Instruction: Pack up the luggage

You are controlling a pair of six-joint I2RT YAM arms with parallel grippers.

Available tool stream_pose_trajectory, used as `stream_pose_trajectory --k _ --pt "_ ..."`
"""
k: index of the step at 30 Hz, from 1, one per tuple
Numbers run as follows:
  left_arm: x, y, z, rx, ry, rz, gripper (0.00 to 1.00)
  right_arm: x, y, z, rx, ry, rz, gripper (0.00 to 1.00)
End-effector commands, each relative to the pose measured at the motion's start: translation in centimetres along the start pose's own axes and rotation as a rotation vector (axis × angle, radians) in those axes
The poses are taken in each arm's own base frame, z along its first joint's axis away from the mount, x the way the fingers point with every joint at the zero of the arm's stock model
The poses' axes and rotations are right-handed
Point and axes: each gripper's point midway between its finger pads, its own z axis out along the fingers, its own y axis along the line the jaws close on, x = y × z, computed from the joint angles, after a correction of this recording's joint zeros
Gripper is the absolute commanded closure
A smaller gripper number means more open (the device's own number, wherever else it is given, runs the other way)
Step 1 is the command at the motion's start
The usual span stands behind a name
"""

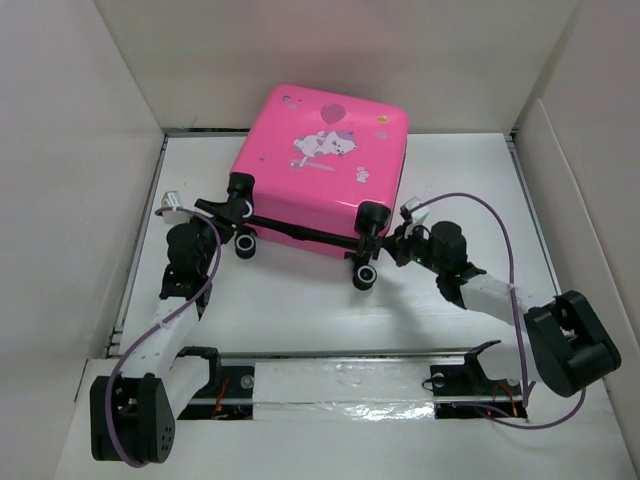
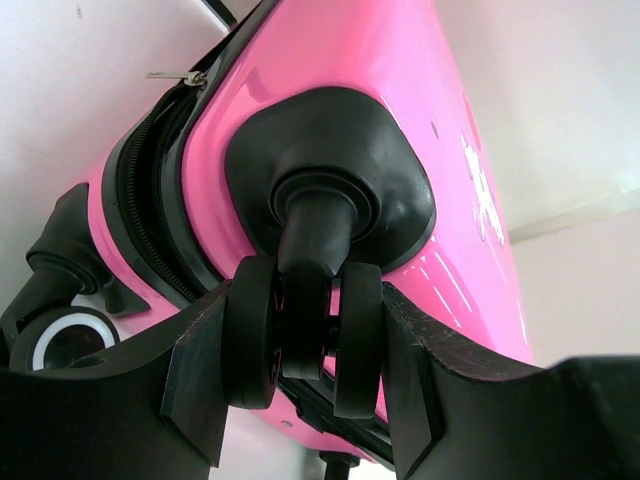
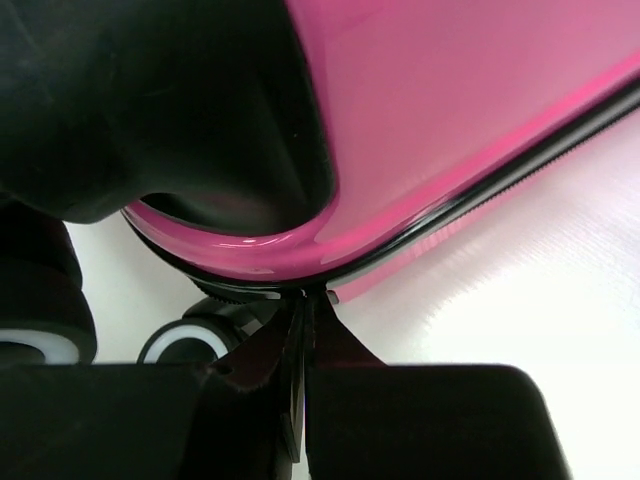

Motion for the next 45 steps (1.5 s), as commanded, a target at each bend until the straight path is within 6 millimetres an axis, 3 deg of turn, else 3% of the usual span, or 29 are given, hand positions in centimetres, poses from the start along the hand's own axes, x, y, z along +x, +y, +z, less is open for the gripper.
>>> stream_pose_trajectory --k 1,2,3,7,12,13,16,19,23,24,26,27,30,31,33,34,35,37,38,39,41,43,45 --pt "-1.5 -7.8 -2.1 0.298 -0.039 0.0 1.0 -5.5 5.6 0.6 -0.033 -0.227 0.051 1.0" --pt "-1.5 -7.7 -2.2 0.299 -0.039 -0.005 1.0 -5.1 8.3 0.5 -0.042 -0.234 0.121 1.0" --pt "-1.3 -7.7 -2.3 0.304 -0.032 -0.012 1.0 -4.3 7.4 0.0 0.078 -0.253 0.159 1.0" --pt "0.4 -8.8 -2.9 0.369 0.017 -0.031 1.0 -2.1 10.9 -0.3 0.208 -0.251 0.276 1.0" --pt "1.9 -7.7 -3.0 0.369 0.069 -0.067 1.0 -2.7 14.6 0.4 0.284 -0.312 0.277 1.0" --pt "1.9 -7.9 -3.2 0.383 0.069 -0.066 1.0 -3.5 16.2 0.8 0.272 -0.328 0.28 1.0" --pt "2.2 -8.0 -3.7 0.398 0.081 -0.062 1.0 -4.2 16.8 1.9 0.285 -0.356 0.214 1.0" --pt "3.2 -8.4 -4.0 0.412 0.101 -0.043 1.0 -6.0 16.0 3.0 0.318 -0.361 0.196 1.0" --pt "5.5 -9.3 -4.5 0.446 0.157 -0.031 1.0 -8.5 13.0 2.9 0.311 -0.388 0.221 1.0" --pt "6.7 -10.0 -4.9 0.47 0.194 -0.033 1.0 -10.1 12.4 3.4 0.274 -0.387 0.225 1.0" --pt "8.5 -10.7 -5.0 0.485 0.238 -0.028 1.0 -9.4 12.2 4.3 0.251 -0.314 0.17 1.0" --pt "10.8 -11.8 -6.0 0.519 0.304 -0.025 1.0 -9.3 12.8 5.0 0.202 -0.289 0.146 1.0" --pt "14.0 -13.9 -6.9 0.557 0.373 -0.008 1.0 -8.4 13.9 5.8 0.102 -0.25 0.08 1.0" --pt "16.6 -14.6 -7.9 0.57 0.438 0.0 1.0 -7.5 13.4 5.6 0.094 -0.229 0.073 1.0" --pt "18.2 -16.6 -8.8 0.618 0.475 0.007 1.0 -7.5 13.4 4.4 0.05 -0.223 0.055 1.0" --pt "20.4 -17.0 -9.8 0.634 0.539 0.012 1.0 -7.3 13.6 3.7 0.023 -0.213 0.045 1.0" --pt "20.7 -18.7 -10.3 0.678 0.547 0.003 1.0 -6.8 12.8 2.4 0.033 -0.193 0.041 1.0" --pt "22.6 -19.6 -10.8 0.698 0.593 0.019 1.0 -6.3 12.9 1.0 -0.012 -0.176 0.039 1.0" --pt "23.0 -21.3 -11.8 0.748 0.606 0.011 1.0 -5.1 12.7 0.3 -0.025 -0.143 0.035 1.0" --pt "22.9 -21.9 -11.6 0.761 0.598 0.012 1.0 -5.7 13.4 -0.7 -0.066 -0.163 0.036 1.0" --pt "22.8 -22.5 -11.1 0.76 0.585 0.028 1.0 -5.0 13.4 -1.6 -0.077 -0.155 0.05 1.0" --pt "22.1 -22.9 -11.1 0.758 0.561 0.036 1.0 -4.3 12.4 -2.5 -0.034 -0.16 0.061 1.0" --pt "21.5 -22.0 -10.4 0.723 0.541 0.06 1.0 -3.4 11.2 -3.1 0.008 -0.153 0.063 1.0"
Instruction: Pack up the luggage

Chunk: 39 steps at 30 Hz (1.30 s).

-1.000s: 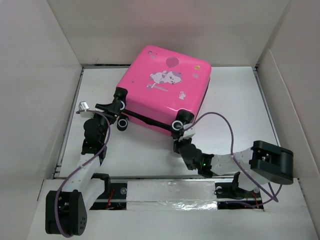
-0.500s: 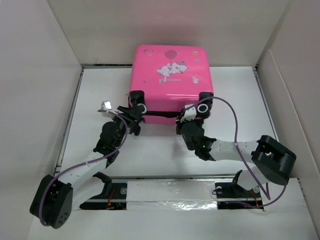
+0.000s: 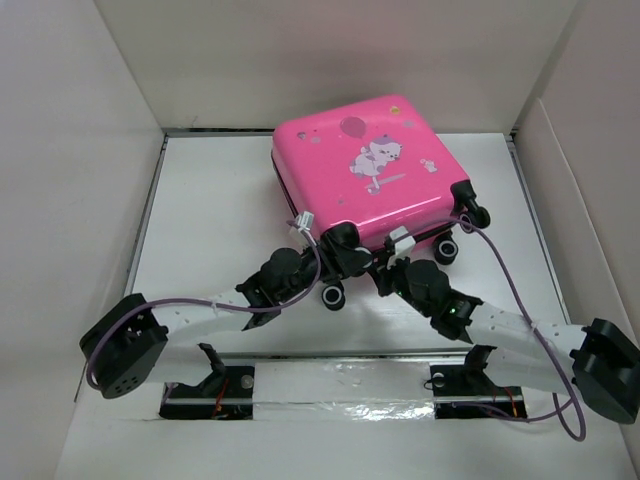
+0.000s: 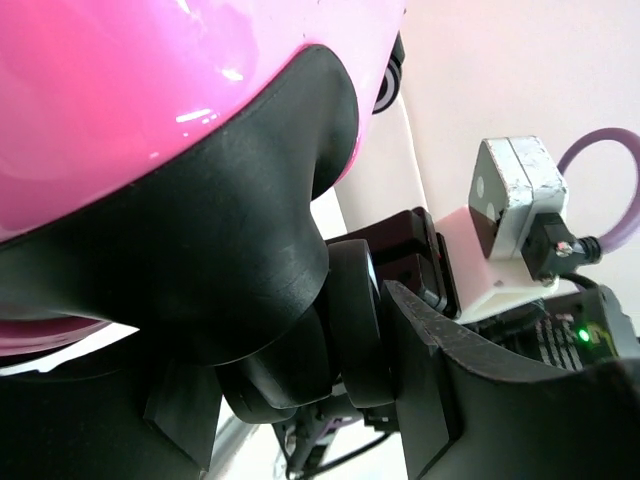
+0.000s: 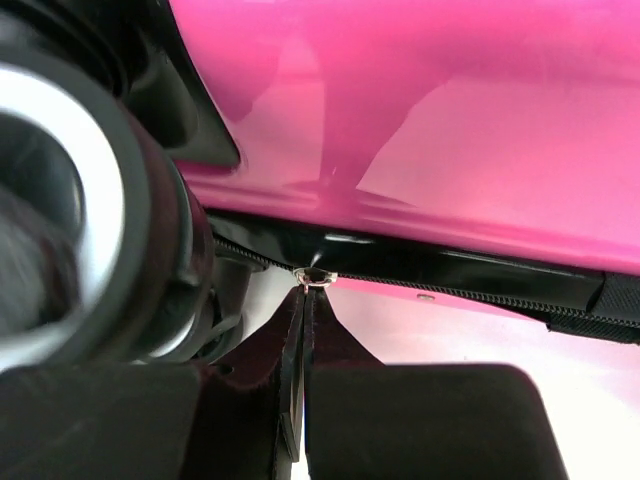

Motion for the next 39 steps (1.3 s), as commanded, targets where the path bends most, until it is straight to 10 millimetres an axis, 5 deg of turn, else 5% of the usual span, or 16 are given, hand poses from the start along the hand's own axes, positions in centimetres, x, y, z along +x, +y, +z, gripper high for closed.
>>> stream_pose_trajectory --k 1,4,7,10,14,17,23,30,36,38,39 --pt "-3.4 -8.8 -1.4 0.28 -0.084 0.176 1.0 -3.3 2.4 -1.0 -0.138 -0.121 0.043 1.0" --pt "-3.5 -7.2 -1.7 0.242 -0.085 0.161 1.0 -2.1 3.2 -0.7 -0.207 -0.088 0.056 1.0" --pt "-3.1 -7.6 -1.3 0.27 -0.062 0.15 1.0 -1.8 6.9 -0.3 -0.331 -0.082 0.076 1.0" --pt "-3.9 -9.6 -0.9 0.321 -0.069 0.156 1.0 -2.8 10.7 -0.4 -0.45 -0.105 0.088 1.0" --pt "-7.6 -12.0 -1.4 0.389 -0.103 0.167 1.0 -3.7 17.1 -1.8 -0.631 -0.135 0.098 1.0" --pt "-8.4 -13.0 -2.2 0.445 -0.094 0.121 1.0 -5.2 18.8 -2.0 -0.664 -0.205 0.141 1.0" --pt "-9.3 -15.2 -2.2 0.561 -0.075 0.015 1.0 -8.9 20.6 -1.5 -0.677 -0.37 0.198 1.0" --pt "-7.5 -15.6 -1.3 0.606 -0.03 -0.099 1.0 -12.1 21.0 0.8 -0.659 -0.6 0.349 1.0" --pt "-8.2 -15.8 -2.8 0.582 -0.074 -0.075 1.0 -11.5 22.5 2.4 -0.722 -0.613 0.391 1.0" --pt "-8.9 -15.5 -3.3 0.547 -0.108 -0.047 1.0 -10.7 21.1 2.3 -0.671 -0.603 0.412 0.85" --pt "-9.4 -14.7 -3.3 0.521 -0.126 -0.039 1.0 -8.8 20.2 2.1 -0.643 -0.561 0.398 0.61"
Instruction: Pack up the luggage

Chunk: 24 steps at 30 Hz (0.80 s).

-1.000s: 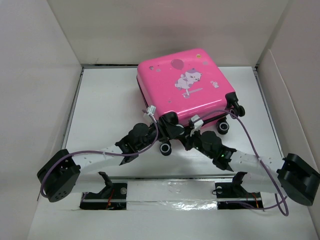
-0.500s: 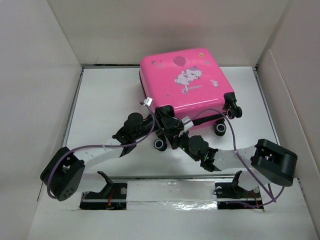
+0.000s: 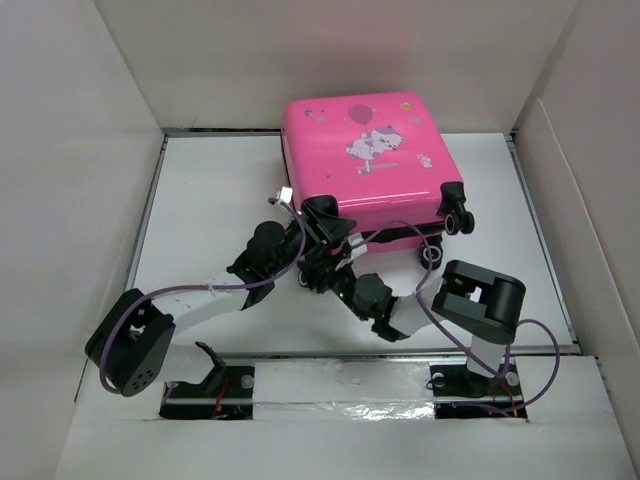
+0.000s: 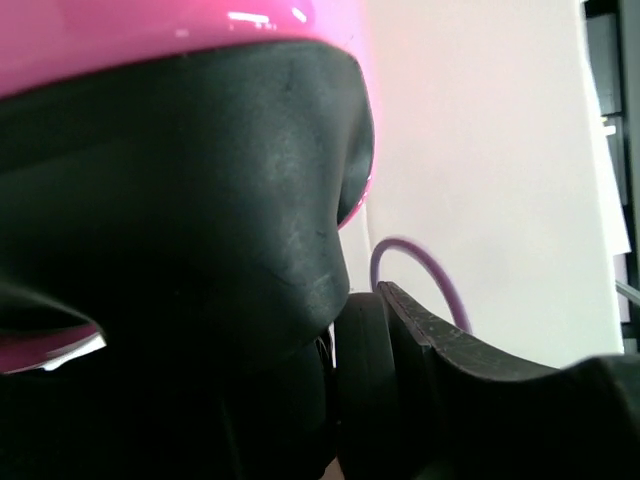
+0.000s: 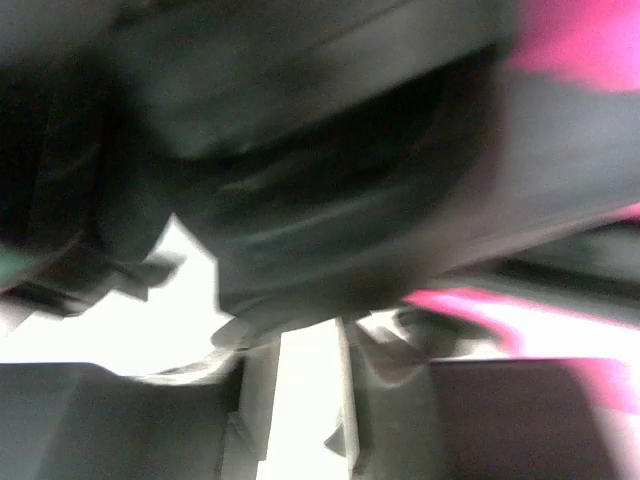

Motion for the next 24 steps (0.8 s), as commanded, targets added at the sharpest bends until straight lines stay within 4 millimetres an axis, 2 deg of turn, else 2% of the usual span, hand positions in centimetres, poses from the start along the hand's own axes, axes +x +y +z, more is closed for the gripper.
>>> stream_pose_trajectory --k 1,2,3,4,6,7,9,10,11,12,13,15,16,17,18,19,22,24 --pt "-0.4 -15.0 -4.6 0.494 -0.012 0.134 0.97 -5.8 11.9 -4.8 -0.494 -0.176 0.19 0.52" --pt "-0.8 -14.7 -4.8 0.487 -0.022 0.14 0.9 -5.6 11.0 -5.4 -0.468 -0.167 0.187 0.44" --pt "-0.9 -13.6 -5.0 0.464 -0.026 0.144 0.81 -5.3 10.1 -5.9 -0.441 -0.15 0.177 0.3" --pt "-2.0 -13.4 -5.6 0.458 -0.055 0.155 0.64 -5.5 8.7 -7.0 -0.399 -0.142 0.17 0.26" --pt "-2.4 -11.0 -5.7 0.384 -0.065 0.164 0.52 -3.9 7.0 -7.8 -0.339 -0.063 0.116 0.17" --pt "-3.3 -10.6 -6.1 0.37 -0.09 0.177 0.43 -3.1 5.7 -8.5 -0.3 -0.028 0.092 0.16" --pt "-3.9 -7.6 -6.4 0.266 -0.087 0.206 0.34 -3.0 4.0 -10.1 -0.245 0.03 0.044 0.14" --pt "-4.5 -7.8 -6.7 0.271 -0.107 0.232 0.32 -3.0 3.7 -10.0 -0.232 0.025 0.039 0.14" --pt "-4.6 -6.3 -6.7 0.207 -0.102 0.238 0.3 -2.6 3.0 -11.1 -0.206 0.07 0.017 0.14" --pt "-4.9 -5.6 -6.9 0.179 -0.108 0.257 0.28 -2.5 2.4 -11.5 -0.182 0.09 0.009 0.14" --pt "-5.4 -5.6 -7.4 0.164 -0.128 0.301 0.26 -2.8 1.8 -11.7 -0.15 0.098 -0.007 0.14" --pt "-5.9 -3.8 -7.8 0.095 -0.144 0.317 0.24 -3.5 0.6 -12.2 -0.069 0.153 -0.05 0.13" --pt "-5.8 -4.1 -8.2 0.103 -0.145 0.338 0.23 -4.2 0.2 -12.2 -0.036 0.157 -0.069 0.12" --pt "-5.9 -3.6 -8.4 0.086 -0.144 0.344 0.23 -4.0 -0.6 -12.4 -0.007 0.199 -0.118 0.12" --pt "-5.9 -3.4 -8.4 0.076 -0.14 0.354 0.23 -6.5 0.2 -11.8 -0.017 0.155 -0.149 0.12" --pt "-5.8 -3.1 -8.5 0.066 -0.134 0.363 0.22 -7.3 0.4 -11.7 -0.017 0.148 -0.165 0.1" --pt "-5.9 -1.9 -8.6 0.011 -0.122 0.378 0.21 -9.0 -0.1 -10.6 0.011 0.135 -0.212 0.06" --pt "-5.8 -1.0 -8.8 -0.026 -0.118 0.388 0.21 -9.5 0.1 -9.8 -0.001 0.128 -0.219 0.06"
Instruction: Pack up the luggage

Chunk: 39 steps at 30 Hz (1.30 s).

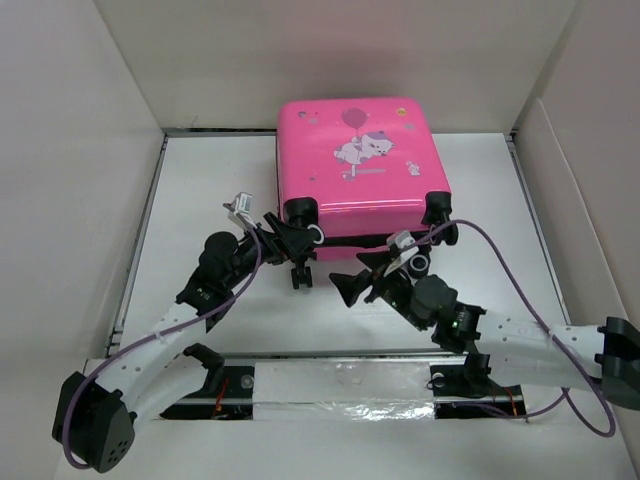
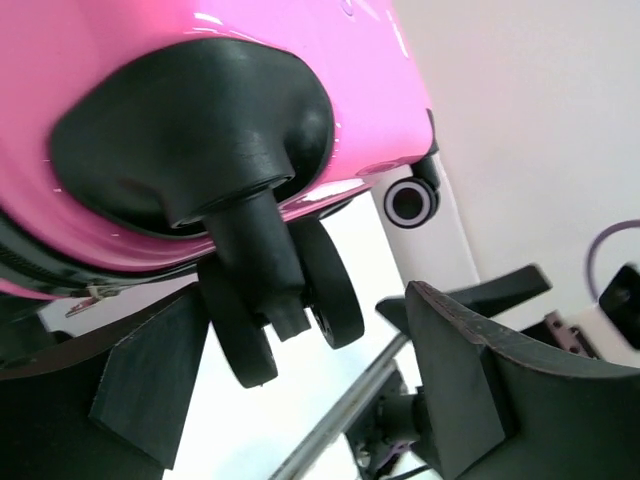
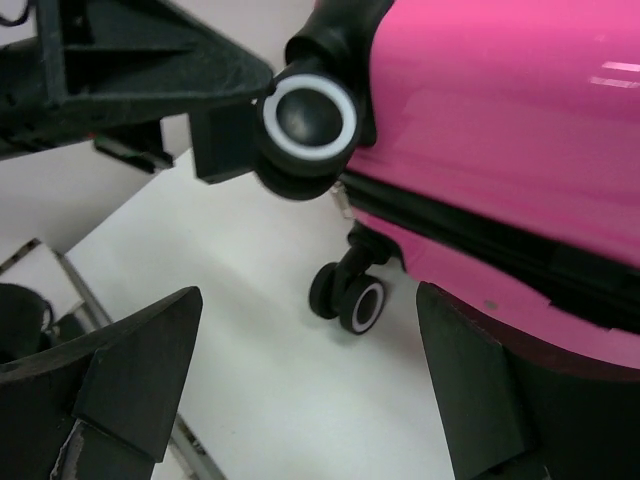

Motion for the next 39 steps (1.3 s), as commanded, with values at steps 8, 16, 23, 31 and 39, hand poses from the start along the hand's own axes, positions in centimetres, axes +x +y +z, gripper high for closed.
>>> stream_pose_trajectory --k 8,16,23,31,39 --pt "-1.5 -1.4 -0.6 0.07 -0.077 0.062 0.35 -1.2 -0.4 5.2 -0.046 0.039 -0.077 0.05" --pt "0.3 -1.7 0.4 0.148 -0.003 -0.009 0.41 -2.3 1.0 8.3 -0.168 -0.001 -0.021 0.02" --pt "0.6 -2.6 -0.1 0.209 0.003 -0.051 0.3 -3.0 2.0 10.6 -0.223 -0.03 -0.013 0.01" --pt "0.5 -2.5 -0.5 0.189 0.001 -0.043 0.21 -3.4 3.6 12.2 -0.297 -0.054 0.019 0.01" --pt "1.0 -2.8 -0.6 0.217 0.024 -0.088 0.19 -4.2 2.8 13.4 -0.243 -0.152 0.132 0.07"
